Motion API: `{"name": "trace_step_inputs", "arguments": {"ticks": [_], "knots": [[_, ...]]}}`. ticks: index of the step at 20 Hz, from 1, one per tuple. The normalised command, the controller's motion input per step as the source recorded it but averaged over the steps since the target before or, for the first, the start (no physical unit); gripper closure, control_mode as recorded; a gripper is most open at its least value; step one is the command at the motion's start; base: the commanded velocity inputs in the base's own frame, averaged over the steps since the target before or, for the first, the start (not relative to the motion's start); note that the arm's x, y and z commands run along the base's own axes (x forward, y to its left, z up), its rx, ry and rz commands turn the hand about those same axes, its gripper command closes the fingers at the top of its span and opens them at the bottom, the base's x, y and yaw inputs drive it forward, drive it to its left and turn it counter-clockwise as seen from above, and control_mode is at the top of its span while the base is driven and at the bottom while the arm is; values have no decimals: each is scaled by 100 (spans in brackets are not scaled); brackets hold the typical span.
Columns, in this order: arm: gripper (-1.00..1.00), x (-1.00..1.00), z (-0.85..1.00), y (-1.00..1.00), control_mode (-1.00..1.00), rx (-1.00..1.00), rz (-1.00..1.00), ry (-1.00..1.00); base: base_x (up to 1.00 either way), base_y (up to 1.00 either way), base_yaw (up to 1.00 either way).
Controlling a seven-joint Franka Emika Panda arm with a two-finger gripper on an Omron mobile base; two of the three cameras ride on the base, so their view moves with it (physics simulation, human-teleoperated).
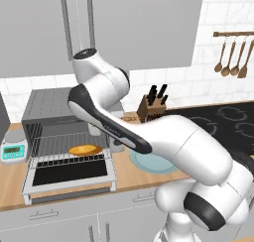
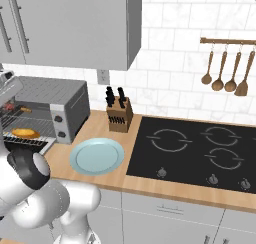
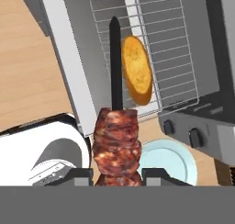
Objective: Pick up the kebab skewer and baguette bread, and place them inside the toaster oven. Close the toaster oven door and start by setting the timer.
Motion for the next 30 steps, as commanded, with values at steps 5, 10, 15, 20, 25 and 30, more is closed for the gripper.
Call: {"name": "trace_step_inputs", "arguments": {"ticks": [5, 10, 15, 20, 25, 30], "knots": [[100, 0, -14, 85, -100, -14, 17, 0, 0, 0, 0], [100, 26, -38, 43, -100, -3, 10, -4, 0, 0, 0], [100, 42, -44, 16, -100, 1, 7, -20, 0, 0, 0], [100, 36, -52, 5, -100, 2, 5, -20, 0, 0, 0], [100, 26, -33, 11, -100, 5, 0, -6, 0, 0, 0], [100, 35, -3, 30, -100, 10, -1, 0, 0, 0, 0]]}}
